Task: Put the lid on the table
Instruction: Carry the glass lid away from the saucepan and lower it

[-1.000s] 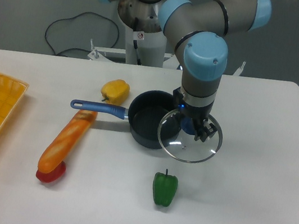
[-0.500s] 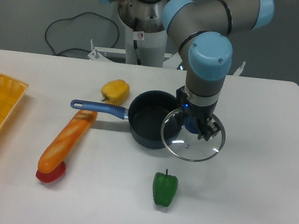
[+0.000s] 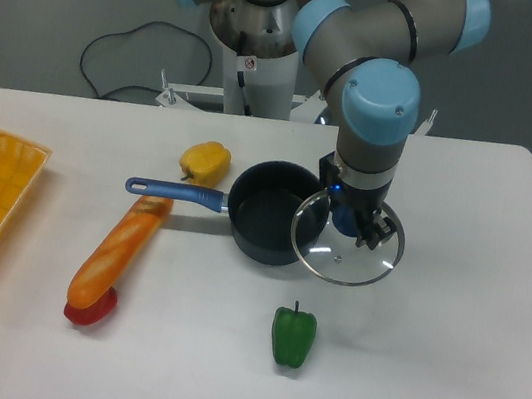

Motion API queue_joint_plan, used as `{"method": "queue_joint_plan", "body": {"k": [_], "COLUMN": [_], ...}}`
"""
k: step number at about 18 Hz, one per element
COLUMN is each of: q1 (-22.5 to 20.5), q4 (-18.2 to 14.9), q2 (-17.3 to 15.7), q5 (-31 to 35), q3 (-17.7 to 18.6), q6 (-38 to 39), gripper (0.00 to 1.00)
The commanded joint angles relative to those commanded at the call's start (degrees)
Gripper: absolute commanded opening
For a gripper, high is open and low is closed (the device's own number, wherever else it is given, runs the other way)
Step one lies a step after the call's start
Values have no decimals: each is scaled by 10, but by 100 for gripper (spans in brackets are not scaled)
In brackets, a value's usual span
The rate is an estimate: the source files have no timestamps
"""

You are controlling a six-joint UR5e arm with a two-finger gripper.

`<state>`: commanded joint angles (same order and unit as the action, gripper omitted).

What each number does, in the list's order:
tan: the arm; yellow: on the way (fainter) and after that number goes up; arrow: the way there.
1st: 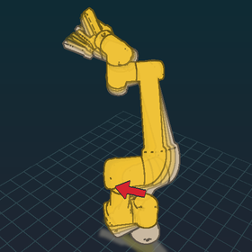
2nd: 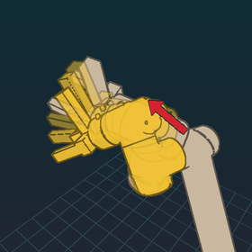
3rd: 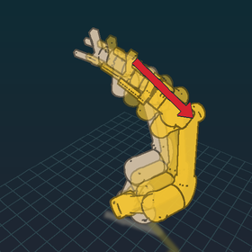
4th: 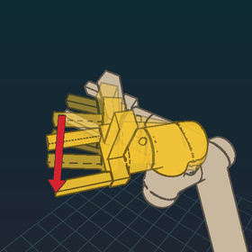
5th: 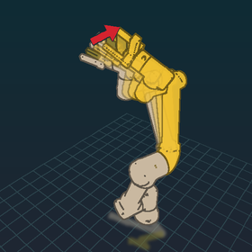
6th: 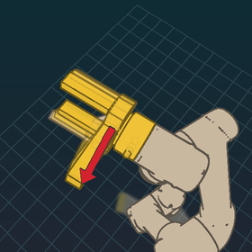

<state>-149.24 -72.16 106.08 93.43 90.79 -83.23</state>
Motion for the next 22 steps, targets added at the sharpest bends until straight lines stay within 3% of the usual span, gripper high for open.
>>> {"method": "queue_joint_plan", "body": {"k": [4,7,22], "q1": [-12,-13,-38], "q4": [3,42,62], "q2": [12,29,84], "q5": [0,2,27], "q3": [-9,-3,-4], "q6": [-20,-24,-26], "gripper": [50,50,52]}}
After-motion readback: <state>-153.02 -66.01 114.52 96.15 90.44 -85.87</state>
